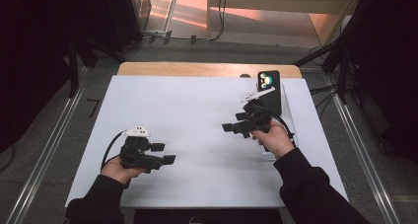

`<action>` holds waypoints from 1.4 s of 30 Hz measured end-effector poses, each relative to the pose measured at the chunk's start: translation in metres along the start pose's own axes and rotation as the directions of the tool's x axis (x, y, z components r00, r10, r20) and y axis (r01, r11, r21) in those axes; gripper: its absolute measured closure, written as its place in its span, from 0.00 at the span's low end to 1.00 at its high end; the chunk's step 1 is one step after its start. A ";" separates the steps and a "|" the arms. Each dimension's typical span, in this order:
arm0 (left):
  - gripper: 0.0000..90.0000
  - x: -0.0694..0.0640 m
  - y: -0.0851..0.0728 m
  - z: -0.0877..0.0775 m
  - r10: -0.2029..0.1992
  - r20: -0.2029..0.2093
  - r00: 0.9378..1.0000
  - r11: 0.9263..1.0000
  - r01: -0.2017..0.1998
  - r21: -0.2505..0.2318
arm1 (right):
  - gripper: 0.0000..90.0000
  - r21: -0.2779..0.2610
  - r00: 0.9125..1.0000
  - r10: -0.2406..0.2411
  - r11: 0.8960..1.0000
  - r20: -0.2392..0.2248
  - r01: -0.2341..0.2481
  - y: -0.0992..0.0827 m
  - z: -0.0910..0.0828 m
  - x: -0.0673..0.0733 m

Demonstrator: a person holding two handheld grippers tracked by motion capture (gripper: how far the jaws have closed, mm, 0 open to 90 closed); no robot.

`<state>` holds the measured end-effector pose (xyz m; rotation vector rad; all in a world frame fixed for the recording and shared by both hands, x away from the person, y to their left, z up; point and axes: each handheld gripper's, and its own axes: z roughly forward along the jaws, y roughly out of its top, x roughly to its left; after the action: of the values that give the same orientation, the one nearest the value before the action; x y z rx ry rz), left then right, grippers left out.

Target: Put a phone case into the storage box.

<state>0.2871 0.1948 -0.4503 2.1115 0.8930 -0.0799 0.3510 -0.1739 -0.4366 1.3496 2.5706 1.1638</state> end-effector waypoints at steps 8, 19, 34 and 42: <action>0.32 0.001 -0.004 -0.002 0.000 -0.003 1.000 1.000 0.000 0.001 | 0.22 0.014 1.000 -0.019 1.000 -0.021 0.019 -0.010 -0.001 0.008; 0.32 -0.001 -0.005 0.000 0.009 0.005 1.000 1.000 -0.009 0.010 | 0.22 0.036 0.998 -0.048 0.998 -0.042 0.050 -0.027 -0.007 0.017; 0.32 -0.006 -0.006 0.002 0.020 0.019 1.000 1.000 -0.020 0.011 | 0.22 0.059 0.996 -0.069 0.996 -0.062 0.073 -0.048 -0.013 0.025; 0.32 -0.011 -0.009 0.001 0.025 0.033 0.999 1.000 -0.025 0.012 | 0.22 0.076 0.997 -0.057 0.995 -0.059 0.061 -0.063 -0.020 0.023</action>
<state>0.2737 0.1912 -0.4536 2.1264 0.8482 -0.1073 0.2859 -0.1914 -0.4537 1.2622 2.7027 1.1207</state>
